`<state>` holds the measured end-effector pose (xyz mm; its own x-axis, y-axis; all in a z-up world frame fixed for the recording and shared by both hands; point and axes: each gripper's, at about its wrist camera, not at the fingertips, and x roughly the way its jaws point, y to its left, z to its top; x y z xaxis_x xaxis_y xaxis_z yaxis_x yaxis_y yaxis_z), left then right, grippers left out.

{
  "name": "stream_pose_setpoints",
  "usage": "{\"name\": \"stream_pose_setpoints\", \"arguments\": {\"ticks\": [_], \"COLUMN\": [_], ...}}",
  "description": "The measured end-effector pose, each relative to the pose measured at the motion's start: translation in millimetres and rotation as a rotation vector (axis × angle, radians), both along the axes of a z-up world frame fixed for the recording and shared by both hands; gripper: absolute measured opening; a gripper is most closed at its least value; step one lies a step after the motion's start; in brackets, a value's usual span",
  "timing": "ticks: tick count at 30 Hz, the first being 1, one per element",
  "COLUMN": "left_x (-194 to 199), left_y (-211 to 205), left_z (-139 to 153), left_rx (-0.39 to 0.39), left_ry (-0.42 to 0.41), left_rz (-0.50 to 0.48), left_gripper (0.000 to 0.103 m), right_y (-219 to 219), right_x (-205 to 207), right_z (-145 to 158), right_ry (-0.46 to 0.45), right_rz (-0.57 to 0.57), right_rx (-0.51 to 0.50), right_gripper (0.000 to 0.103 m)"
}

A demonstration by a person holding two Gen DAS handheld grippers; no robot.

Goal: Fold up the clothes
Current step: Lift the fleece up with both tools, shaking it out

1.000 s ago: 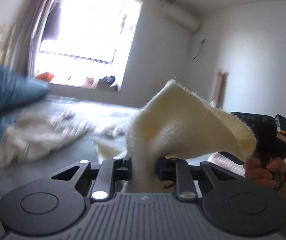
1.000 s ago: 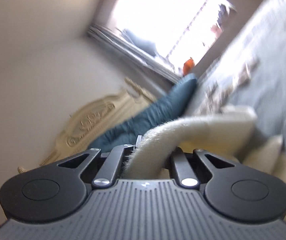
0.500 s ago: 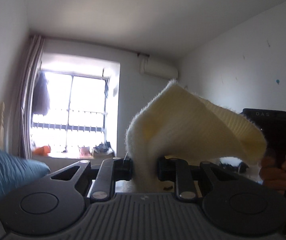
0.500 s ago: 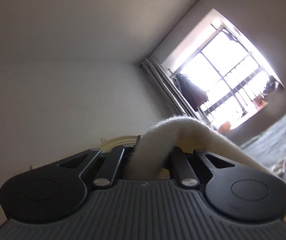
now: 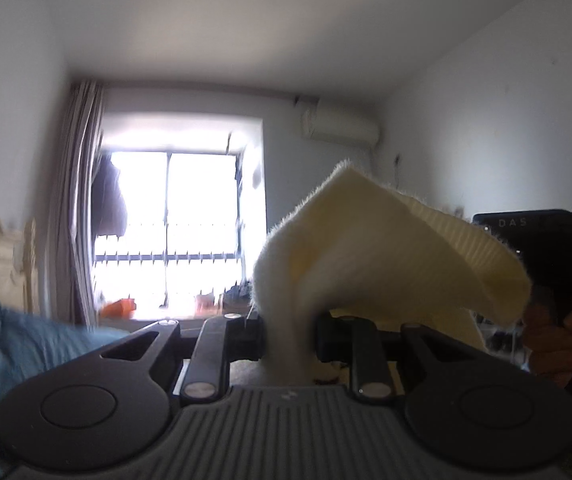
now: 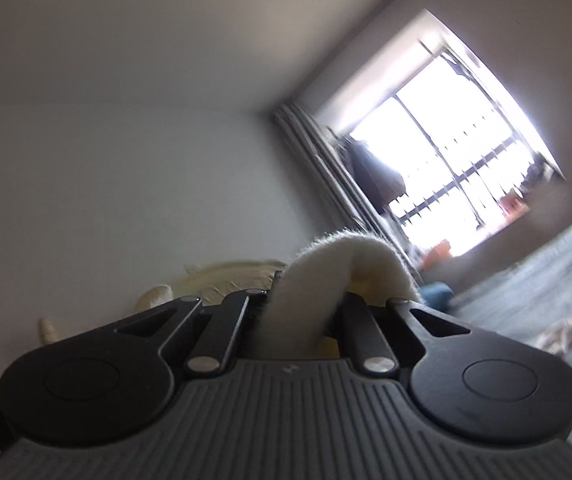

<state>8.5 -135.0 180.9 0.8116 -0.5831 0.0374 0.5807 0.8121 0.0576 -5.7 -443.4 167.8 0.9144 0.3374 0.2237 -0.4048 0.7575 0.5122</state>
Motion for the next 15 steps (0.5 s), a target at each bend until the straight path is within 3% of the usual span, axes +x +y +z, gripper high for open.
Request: {"name": "stream_pose_setpoints", "arguments": {"ticks": [6,9,11,15], "left_x": [92,142,177,254], "left_y": [-22,-35,-45,-58], "left_z": [-47,-65,-83,-155], "left_rx": [0.034,0.049,0.072,0.145], "left_ry": [0.112,0.132,0.153,0.278], "left_rz": [0.047,0.072,0.096,0.124], "left_gripper": [0.025,0.025,0.026,0.026], "right_y": [-1,-5,-11,-24], "right_x": [77,137,177,254], "right_z": [-45,-50,-68,-131], "right_ry": [0.149,0.168,0.210,0.340], "right_rz": [-0.066,-0.106,-0.122,-0.148], "right_rx": [-0.042,-0.074,-0.080,-0.079], "right_gripper": [0.005,0.005,0.005,0.005]}}
